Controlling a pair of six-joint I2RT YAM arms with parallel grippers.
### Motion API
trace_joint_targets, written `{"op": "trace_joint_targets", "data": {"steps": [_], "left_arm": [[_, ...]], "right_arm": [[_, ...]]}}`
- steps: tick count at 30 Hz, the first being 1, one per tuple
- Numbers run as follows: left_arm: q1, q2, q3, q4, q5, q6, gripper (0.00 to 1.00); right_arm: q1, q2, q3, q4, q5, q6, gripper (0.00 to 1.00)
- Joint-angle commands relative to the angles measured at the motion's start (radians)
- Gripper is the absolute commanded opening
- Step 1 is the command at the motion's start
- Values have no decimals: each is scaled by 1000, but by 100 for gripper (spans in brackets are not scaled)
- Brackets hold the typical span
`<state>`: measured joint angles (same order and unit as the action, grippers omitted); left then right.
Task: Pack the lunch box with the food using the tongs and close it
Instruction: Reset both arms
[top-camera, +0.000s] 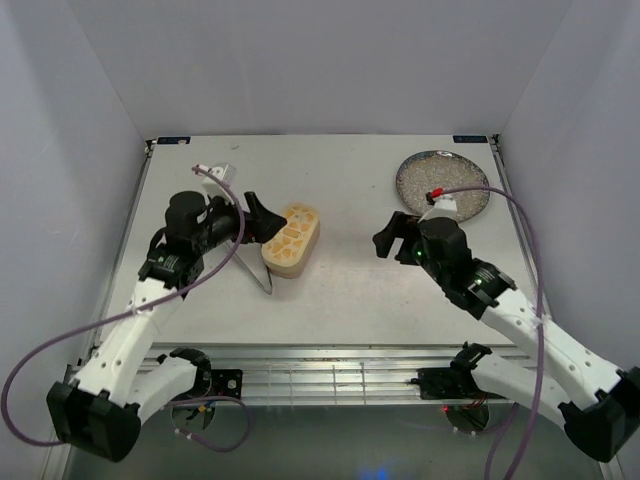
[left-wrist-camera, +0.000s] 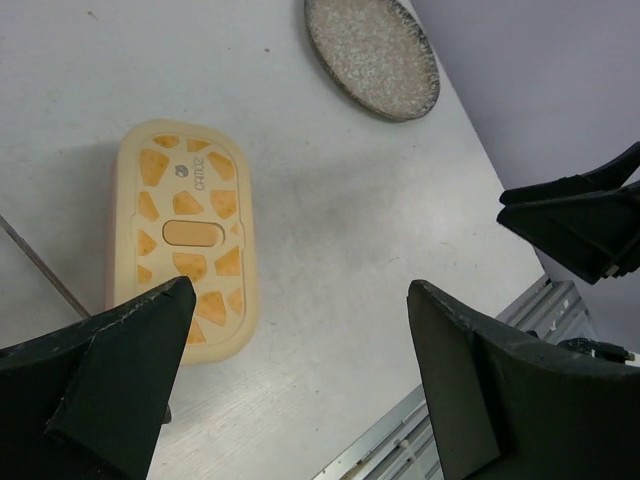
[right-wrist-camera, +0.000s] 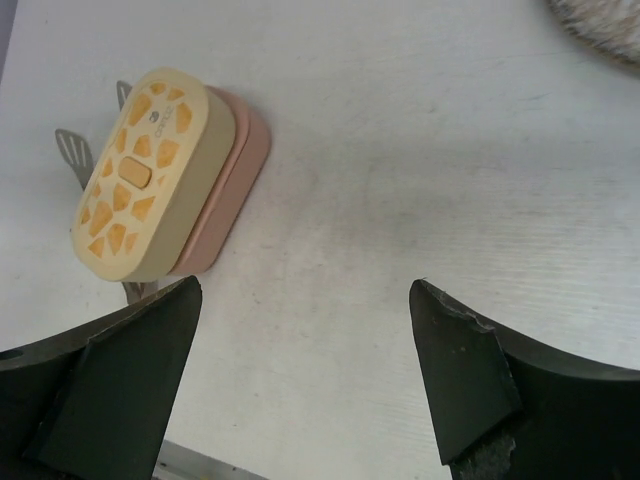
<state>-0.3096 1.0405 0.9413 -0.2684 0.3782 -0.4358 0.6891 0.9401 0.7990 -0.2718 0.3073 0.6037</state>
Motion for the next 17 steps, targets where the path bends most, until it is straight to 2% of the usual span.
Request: {"op": "trace_joint_targets", "data": {"steps": [1,7,17], "left_arm": [[0,-143,-68,64,27,-15,98],[-5,-214,-117,37,50,-17,98],[-6,-247,-127,43,59,-14,98]], "right_arm": [[0,-128,-21,-118,142,-56,90],[0,-268,-37,-141,171,-77,90],[0,-284,-21,-135,168,-133,90]]}}
